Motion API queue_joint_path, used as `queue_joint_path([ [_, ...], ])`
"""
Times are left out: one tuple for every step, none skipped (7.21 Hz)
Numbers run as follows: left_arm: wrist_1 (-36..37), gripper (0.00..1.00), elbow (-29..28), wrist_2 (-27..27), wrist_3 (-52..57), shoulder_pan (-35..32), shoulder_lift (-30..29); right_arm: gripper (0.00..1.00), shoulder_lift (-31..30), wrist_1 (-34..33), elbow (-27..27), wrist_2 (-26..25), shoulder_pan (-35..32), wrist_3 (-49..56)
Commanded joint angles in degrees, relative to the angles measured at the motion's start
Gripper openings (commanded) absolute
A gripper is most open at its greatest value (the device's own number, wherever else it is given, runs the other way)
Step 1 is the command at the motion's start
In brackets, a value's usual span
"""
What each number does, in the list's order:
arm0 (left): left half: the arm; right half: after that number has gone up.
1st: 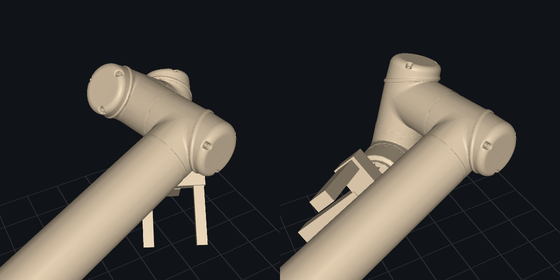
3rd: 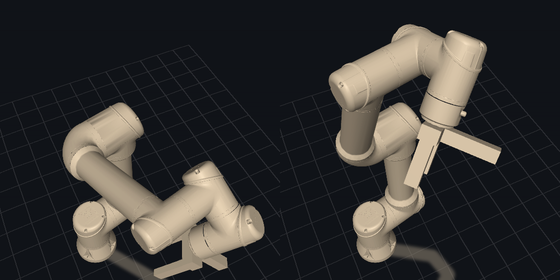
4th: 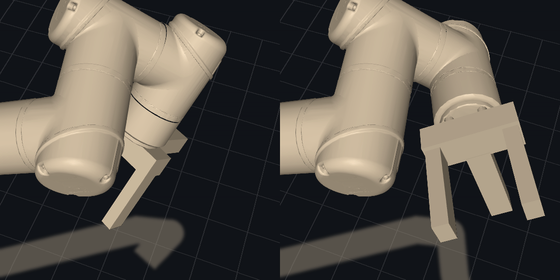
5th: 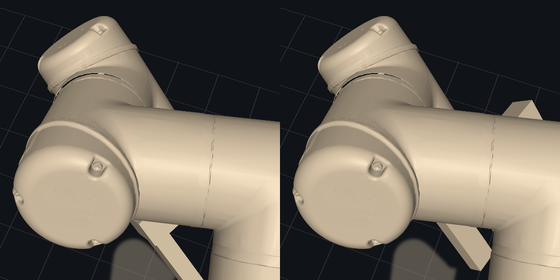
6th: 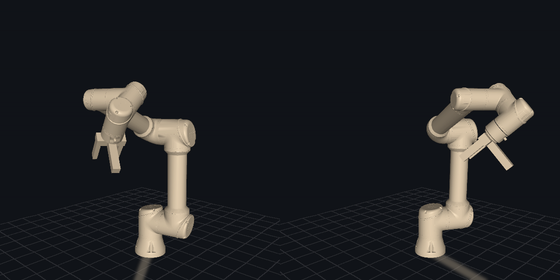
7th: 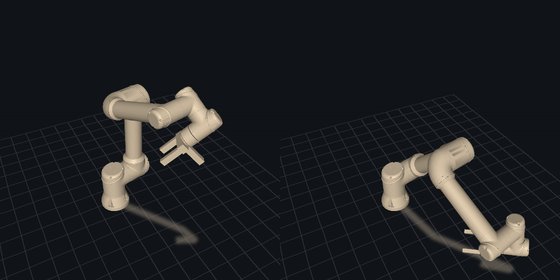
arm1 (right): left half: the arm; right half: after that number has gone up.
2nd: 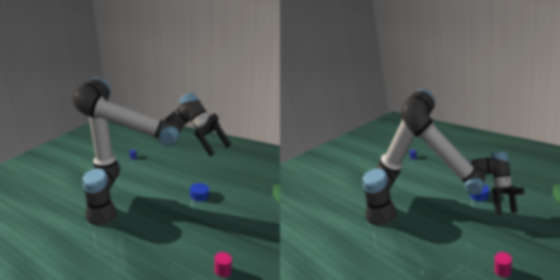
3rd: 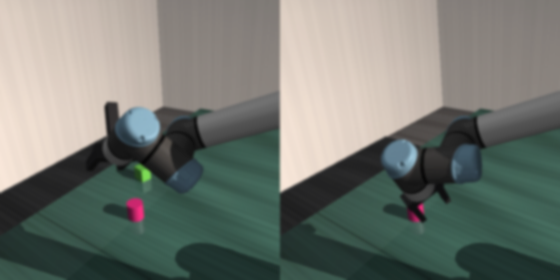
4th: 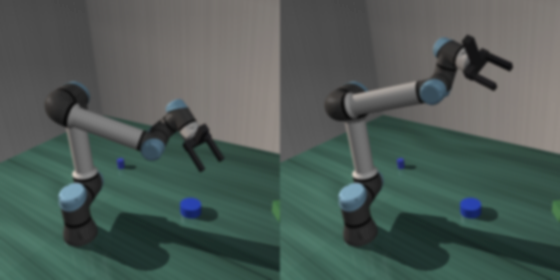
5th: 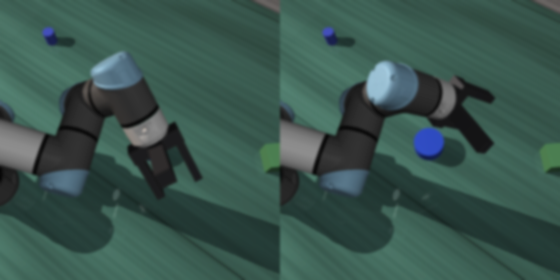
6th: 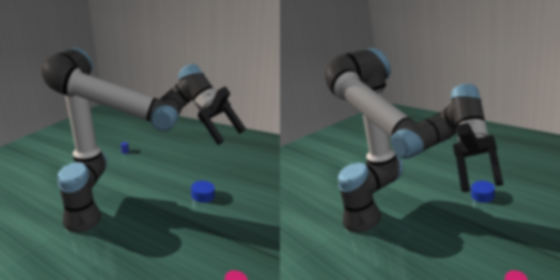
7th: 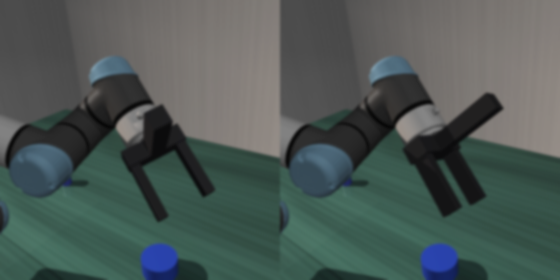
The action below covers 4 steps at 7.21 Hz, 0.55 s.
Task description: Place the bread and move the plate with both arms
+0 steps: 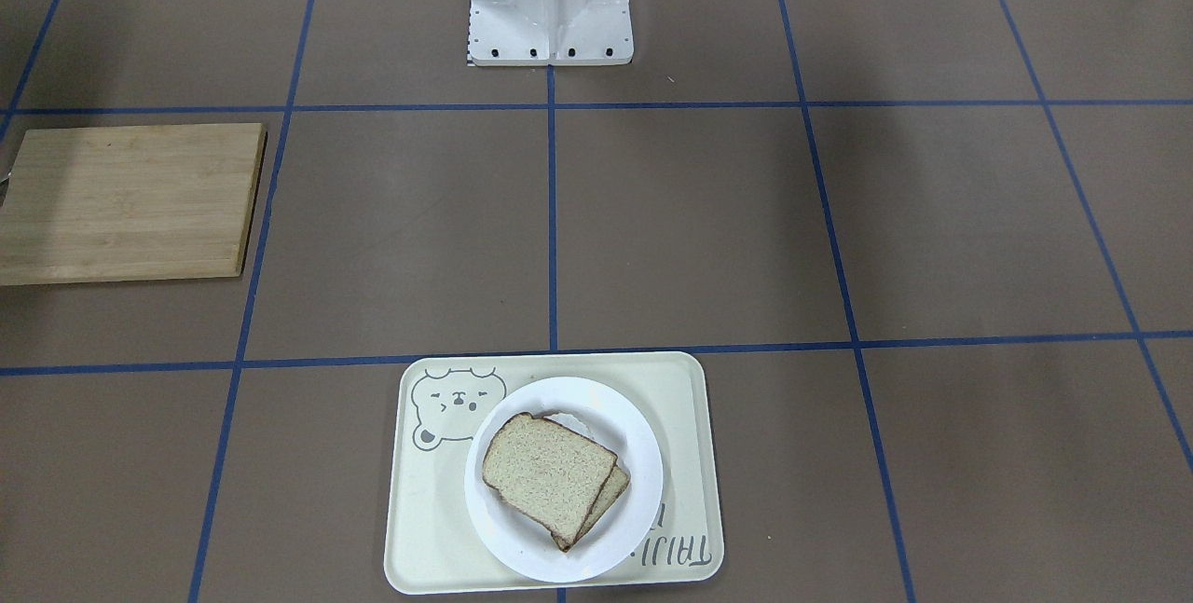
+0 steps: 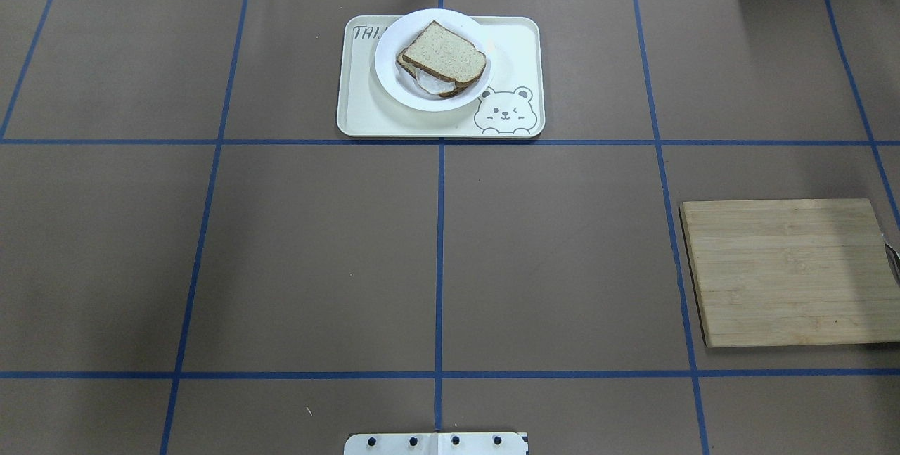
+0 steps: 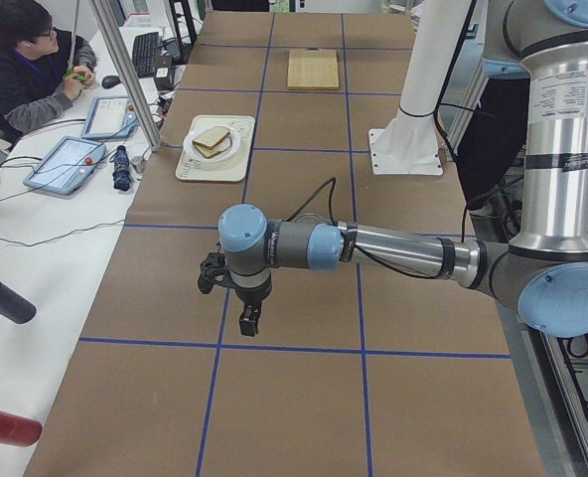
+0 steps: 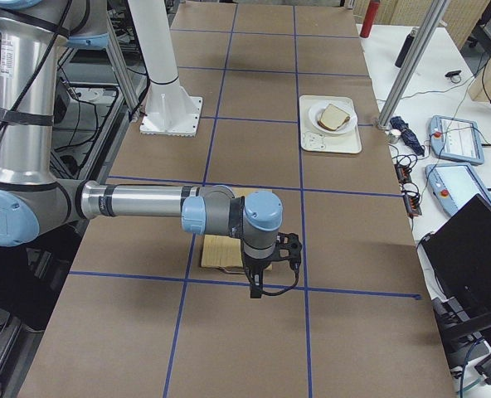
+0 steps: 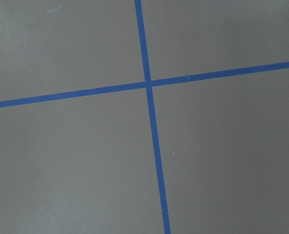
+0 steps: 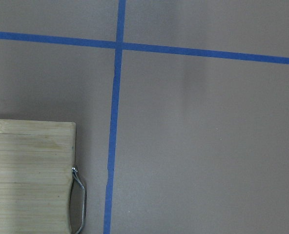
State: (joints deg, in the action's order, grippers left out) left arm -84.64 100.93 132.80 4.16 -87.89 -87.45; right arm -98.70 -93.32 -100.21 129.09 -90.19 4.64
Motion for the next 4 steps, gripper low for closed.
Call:
queue_joint_path([
  [0.0, 0.98, 0.14, 0.0, -0.03, 0.0, 0.44, 1.0, 0.0, -0.02, 0.1, -0.07, 0.02, -0.06],
  [0.0, 0.98, 0.06, 0.0, -0.55, 0.0, 0.09, 1.0, 0.0, 0.07, 0.02, 0.02, 0.02, -0.07],
  [0.0, 0.98, 0.15, 0.0, -0.56, 0.0, 0.09, 1.0, 0.0, 0.07, 0.02, -0.07, 0.02, -0.07],
  [0.0, 0.98, 0.23, 0.0, -0.65, 0.0, 0.09, 1.0, 0.0, 0.07, 0.02, 0.02, 0.02, -0.07],
])
